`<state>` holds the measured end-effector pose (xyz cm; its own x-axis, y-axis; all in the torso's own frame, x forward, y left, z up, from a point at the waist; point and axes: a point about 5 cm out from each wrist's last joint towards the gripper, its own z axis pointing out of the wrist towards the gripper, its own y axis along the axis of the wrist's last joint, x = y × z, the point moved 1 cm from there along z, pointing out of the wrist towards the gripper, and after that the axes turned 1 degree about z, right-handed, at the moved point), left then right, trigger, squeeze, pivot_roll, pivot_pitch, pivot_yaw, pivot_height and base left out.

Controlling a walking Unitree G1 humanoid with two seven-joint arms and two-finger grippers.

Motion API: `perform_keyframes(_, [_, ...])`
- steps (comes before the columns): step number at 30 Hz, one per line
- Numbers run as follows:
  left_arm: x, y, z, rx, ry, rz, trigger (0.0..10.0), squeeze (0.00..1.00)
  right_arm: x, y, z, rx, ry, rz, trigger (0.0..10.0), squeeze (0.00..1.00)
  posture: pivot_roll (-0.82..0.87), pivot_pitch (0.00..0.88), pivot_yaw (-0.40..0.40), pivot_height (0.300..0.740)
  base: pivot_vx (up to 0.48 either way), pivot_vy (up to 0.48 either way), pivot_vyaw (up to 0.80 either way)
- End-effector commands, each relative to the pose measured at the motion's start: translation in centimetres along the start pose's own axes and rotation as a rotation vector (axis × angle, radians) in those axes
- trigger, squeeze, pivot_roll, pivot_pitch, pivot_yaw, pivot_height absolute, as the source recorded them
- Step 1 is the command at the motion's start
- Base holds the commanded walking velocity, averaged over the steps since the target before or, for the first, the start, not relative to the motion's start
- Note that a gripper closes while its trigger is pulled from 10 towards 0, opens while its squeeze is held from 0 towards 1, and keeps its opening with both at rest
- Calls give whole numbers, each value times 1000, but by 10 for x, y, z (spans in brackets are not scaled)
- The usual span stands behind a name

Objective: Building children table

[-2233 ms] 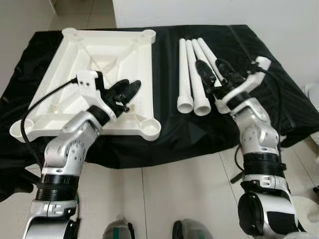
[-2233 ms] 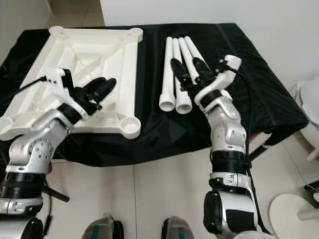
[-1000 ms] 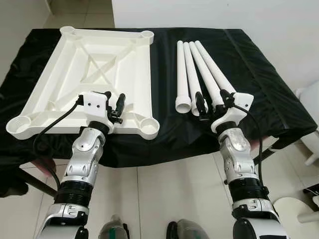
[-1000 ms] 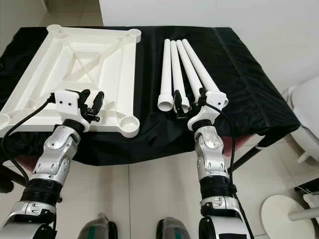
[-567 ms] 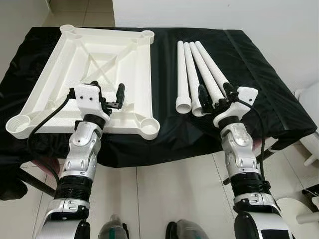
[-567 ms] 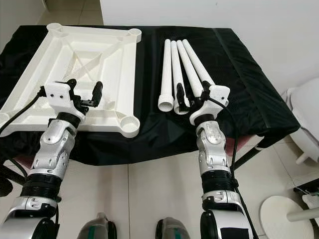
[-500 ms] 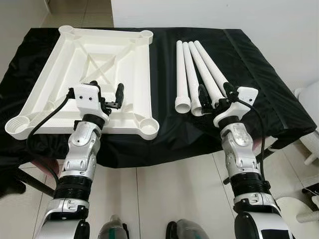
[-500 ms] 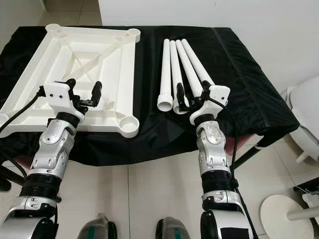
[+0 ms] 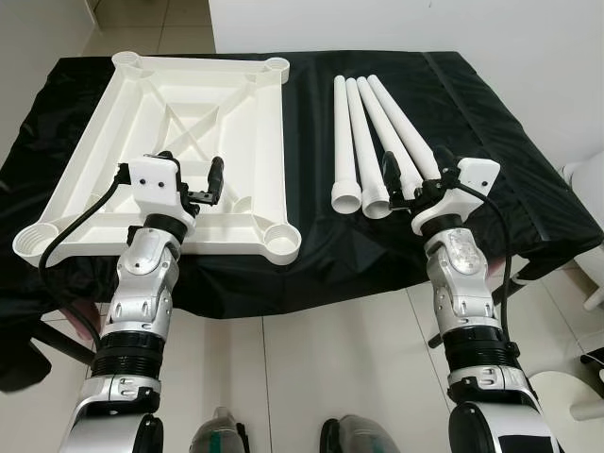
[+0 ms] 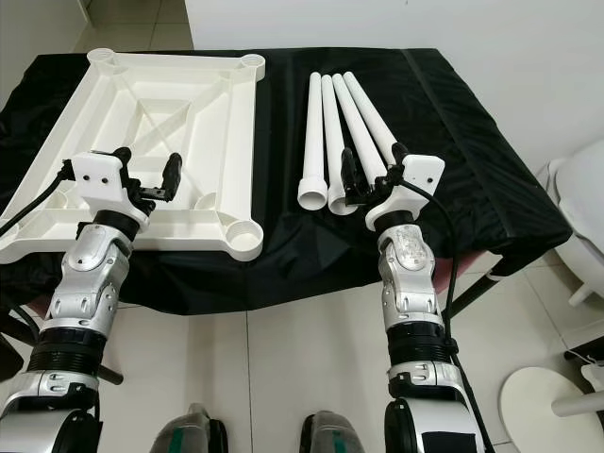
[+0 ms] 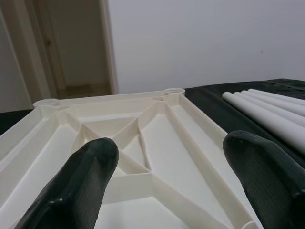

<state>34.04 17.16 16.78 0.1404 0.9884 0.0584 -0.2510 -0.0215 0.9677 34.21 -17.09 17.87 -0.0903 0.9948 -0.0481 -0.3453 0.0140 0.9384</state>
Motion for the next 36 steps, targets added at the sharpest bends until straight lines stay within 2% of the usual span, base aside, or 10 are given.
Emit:
perform_keyframes(1, [2,1,3,8,75,5,10000,0,-3,2,-1,-1,-6,-9,10000,0,-75,58,27,740,0,0,0])
perform_keyframes(8, [-1,4,5,7,64,4,10000,0,-8,7,0,-11,-19,-25,10000,0,-89,93,38,740,0,0,0])
perform_keyframes(12, [-1,5,4,16,54,0,10000,0,-12,9,-5,-10,-29,-34,10000,0,-96,133,58,740,0,0,0])
perform_keyframes(23, [-4,8,2,22,30,2,10000,0,-18,15,-9,-13,-45,-49,10000,0,-99,174,81,740,0,0,0])
perform_keyframes(32, [-1,8,2,31,30,6,10000,0,-16,14,-13,-4,-46,-43,10000,0,-97,164,77,740,0,0,0])
perform_keyframes(36, [-2,6,-2,41,28,10,10000,0,-12,14,-12,-6,-39,-37,10000,0,-74,119,64,740,0,0,0])
